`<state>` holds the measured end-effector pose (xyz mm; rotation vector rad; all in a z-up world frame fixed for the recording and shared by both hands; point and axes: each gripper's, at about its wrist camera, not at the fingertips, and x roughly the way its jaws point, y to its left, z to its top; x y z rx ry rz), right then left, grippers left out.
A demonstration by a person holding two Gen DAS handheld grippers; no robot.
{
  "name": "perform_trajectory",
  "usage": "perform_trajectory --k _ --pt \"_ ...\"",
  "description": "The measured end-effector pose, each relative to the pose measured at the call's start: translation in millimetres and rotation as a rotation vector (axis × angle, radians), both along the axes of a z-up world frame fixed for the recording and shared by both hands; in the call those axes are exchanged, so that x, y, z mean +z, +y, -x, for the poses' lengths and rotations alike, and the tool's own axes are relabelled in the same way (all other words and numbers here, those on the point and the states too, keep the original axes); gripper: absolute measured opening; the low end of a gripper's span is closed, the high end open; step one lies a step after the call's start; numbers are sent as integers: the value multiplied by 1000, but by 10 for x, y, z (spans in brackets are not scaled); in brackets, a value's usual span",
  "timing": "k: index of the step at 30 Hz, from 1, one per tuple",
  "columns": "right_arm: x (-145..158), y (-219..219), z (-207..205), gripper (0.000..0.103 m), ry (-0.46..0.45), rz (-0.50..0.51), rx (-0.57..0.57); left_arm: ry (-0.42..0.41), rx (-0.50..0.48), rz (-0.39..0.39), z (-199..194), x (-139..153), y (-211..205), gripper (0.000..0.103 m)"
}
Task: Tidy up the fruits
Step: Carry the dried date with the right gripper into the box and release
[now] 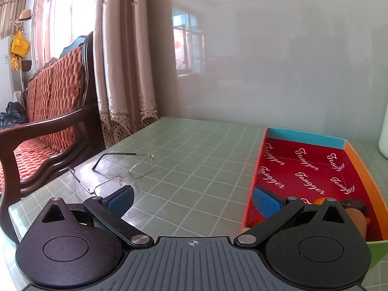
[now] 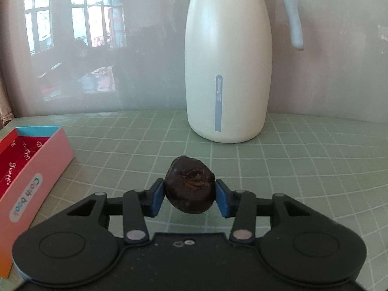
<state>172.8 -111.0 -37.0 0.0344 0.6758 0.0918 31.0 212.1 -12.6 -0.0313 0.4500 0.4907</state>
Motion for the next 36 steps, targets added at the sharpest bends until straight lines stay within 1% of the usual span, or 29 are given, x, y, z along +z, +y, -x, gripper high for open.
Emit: perform_trajectory --k 4,9,12,22,28,36 --pt "91 15 113 43 -19 3 5 11 -13 -23 -3 -5 -68 103" --pt "195 56 239 43 -47 -10 16 -8 -29 -46 62 26 -158 103" --pt "239 89 322 43 -60 -7 28 -18 -21 -60 110 47 -200 103" --pt "333 141 504 43 -81 -25 43 -33 -7 -66 238 119 -255 103" --pt "403 343 570 43 -103 -37 80 -21 -12 -71 248 115 -263 103" --pt "399 732 560 43 -107 -47 149 -4 -5 -73 224 93 -195 103"
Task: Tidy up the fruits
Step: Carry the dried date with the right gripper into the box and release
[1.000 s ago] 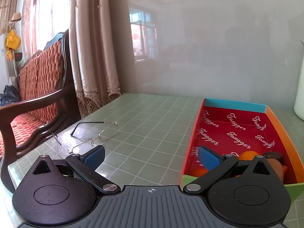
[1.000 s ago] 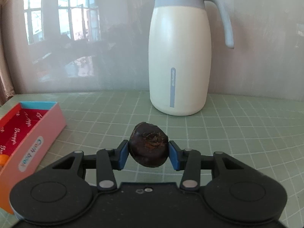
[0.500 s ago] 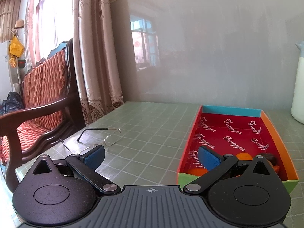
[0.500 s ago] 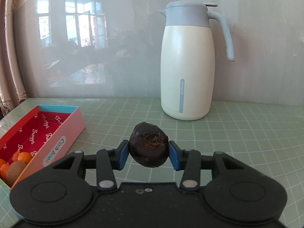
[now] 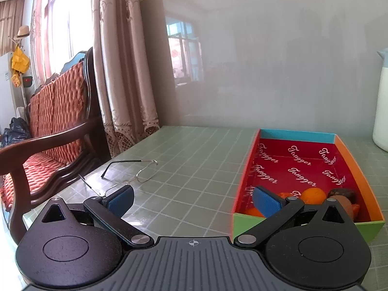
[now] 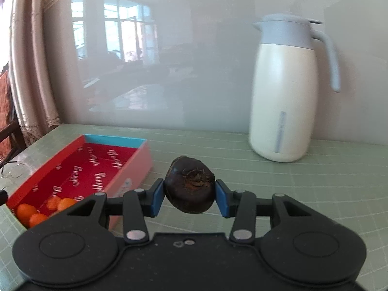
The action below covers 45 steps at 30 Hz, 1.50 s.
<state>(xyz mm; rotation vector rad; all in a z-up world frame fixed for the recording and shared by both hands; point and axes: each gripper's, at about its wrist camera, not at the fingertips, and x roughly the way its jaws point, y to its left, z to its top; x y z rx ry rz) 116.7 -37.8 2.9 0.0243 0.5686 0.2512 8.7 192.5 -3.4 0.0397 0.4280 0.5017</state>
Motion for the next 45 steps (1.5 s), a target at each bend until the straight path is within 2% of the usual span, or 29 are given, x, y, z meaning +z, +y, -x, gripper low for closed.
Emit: perform_trajectory --k 10,28,37,39,40,41,45 --pt "-11 541 56 43 -11 6 104 5 32 24 24 -46 161 103" --pt "-62 1216 198 43 -15 4 251 23 35 26 6 -82 225 103" --pt "-125 1426 215 43 -1 4 286 24 43 32 18 -90 249 103" --pt "-131 1453 225 47 -2 7 298 27 42 32 14 -91 250 103" --pt "-125 1455 239 52 -12 10 299 25 41 30 18 -86 247 103" --pt "-107 1453 262 63 -29 14 294 23 39 30 22 -82 243 103" --pt "-13 1350 296 64 -81 14 265 15 34 37 32 -71 237 103"
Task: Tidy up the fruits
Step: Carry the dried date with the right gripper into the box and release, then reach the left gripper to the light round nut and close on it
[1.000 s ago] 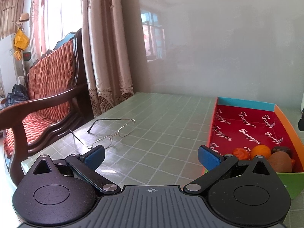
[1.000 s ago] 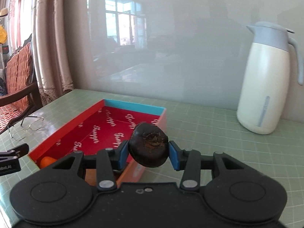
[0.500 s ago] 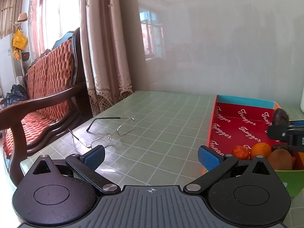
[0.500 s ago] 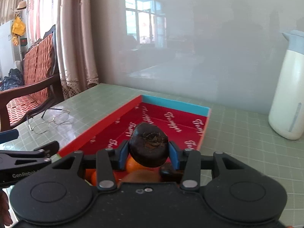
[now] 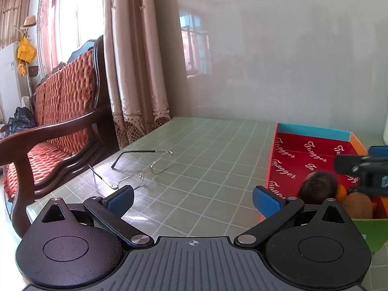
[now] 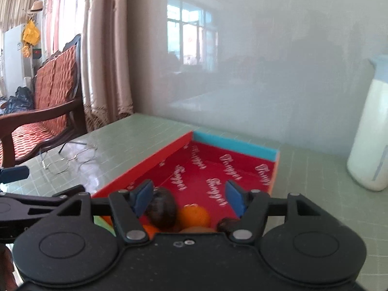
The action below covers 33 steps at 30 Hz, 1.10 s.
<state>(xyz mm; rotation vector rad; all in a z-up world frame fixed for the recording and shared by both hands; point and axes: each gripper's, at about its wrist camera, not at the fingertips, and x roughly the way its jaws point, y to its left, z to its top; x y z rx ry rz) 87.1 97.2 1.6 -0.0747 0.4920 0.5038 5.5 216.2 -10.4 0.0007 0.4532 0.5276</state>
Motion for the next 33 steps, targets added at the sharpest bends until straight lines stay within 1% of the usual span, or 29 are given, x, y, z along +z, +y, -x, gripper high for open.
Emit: perform_trajectory --k 3,6,10,16,20,24,26,29,31,33 --pt "45 -204 -21 64 -14 -2 -52 0 -14 15 -11 4 -21 103" --pt "117 -562 -69 64 -23 -25 -140 -2 -44 20 -24 17 -95 103" --pt "191 -1136 -123 65 -1 -90 -264 -14 -84 32 -51 42 -228 103" --pt "210 -1746 -55 65 3 -100 -389 -23 -149 72 -111 97 -489 103" --pt "213 -2010 58 65 -5 -89 -437 -27 -188 75 -147 126 -707 103" --pt "204 -2260 142 66 -5 -87 -482 -11 -240 81 -190 126 -925 103" --pt "208 -2362 196 66 -2 -86 -499 -7 -278 67 -202 132 -1061 103" --pt "200 -2487 265 66 -3 -73 -518 4 -309 32 -226 134 -1268 103" --pt "197 -2560 330 66 -4 -65 -528 14 -328 23 -249 135 -1378 103" --pt "194 -2615 371 66 -5 -54 -535 16 -353 30 -259 142 -1481 103"
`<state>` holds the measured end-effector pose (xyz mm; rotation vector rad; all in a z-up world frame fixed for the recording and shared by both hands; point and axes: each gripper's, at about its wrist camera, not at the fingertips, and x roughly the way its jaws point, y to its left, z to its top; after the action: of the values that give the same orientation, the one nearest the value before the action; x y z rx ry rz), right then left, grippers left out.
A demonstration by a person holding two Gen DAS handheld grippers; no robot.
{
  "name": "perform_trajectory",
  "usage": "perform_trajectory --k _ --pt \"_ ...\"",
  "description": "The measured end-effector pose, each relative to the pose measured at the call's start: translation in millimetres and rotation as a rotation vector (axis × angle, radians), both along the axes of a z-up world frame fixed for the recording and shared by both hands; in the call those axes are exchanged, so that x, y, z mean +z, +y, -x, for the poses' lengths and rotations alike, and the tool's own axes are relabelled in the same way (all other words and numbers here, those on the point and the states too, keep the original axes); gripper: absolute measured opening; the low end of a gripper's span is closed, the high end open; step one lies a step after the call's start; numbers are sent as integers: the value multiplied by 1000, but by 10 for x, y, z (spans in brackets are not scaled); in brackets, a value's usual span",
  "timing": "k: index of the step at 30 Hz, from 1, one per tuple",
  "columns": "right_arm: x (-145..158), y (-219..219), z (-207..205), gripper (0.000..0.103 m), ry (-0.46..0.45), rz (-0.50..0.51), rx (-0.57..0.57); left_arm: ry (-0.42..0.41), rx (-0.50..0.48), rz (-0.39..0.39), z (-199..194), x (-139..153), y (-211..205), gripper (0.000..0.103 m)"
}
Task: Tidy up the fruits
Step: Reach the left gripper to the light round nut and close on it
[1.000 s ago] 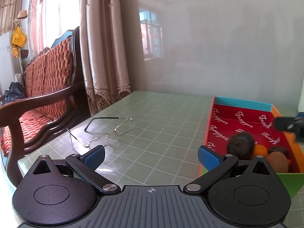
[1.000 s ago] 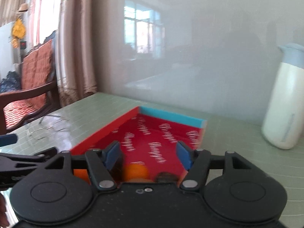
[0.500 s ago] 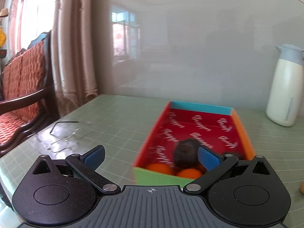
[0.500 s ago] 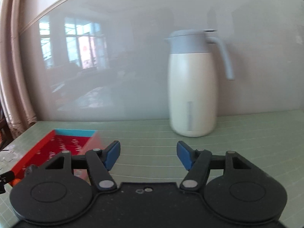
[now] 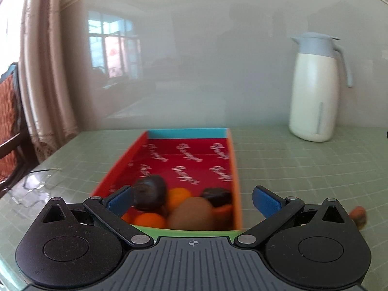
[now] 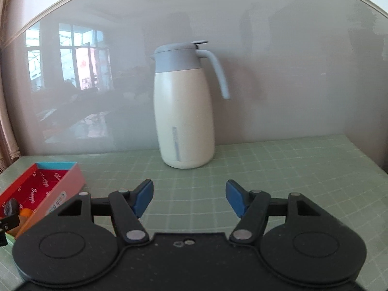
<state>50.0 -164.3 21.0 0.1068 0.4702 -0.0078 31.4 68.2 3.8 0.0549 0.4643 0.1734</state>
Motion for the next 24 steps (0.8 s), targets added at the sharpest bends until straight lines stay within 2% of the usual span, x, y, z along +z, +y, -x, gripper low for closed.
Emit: perform_trajectory --k 10,24 --pt "-38 -407 265 68 12 57 -79 16 -157 28 -11 -31 -613 103" --pt "-115 -857 492 70 34 70 -181 54 -274 22 -13 -149 -1326 102"
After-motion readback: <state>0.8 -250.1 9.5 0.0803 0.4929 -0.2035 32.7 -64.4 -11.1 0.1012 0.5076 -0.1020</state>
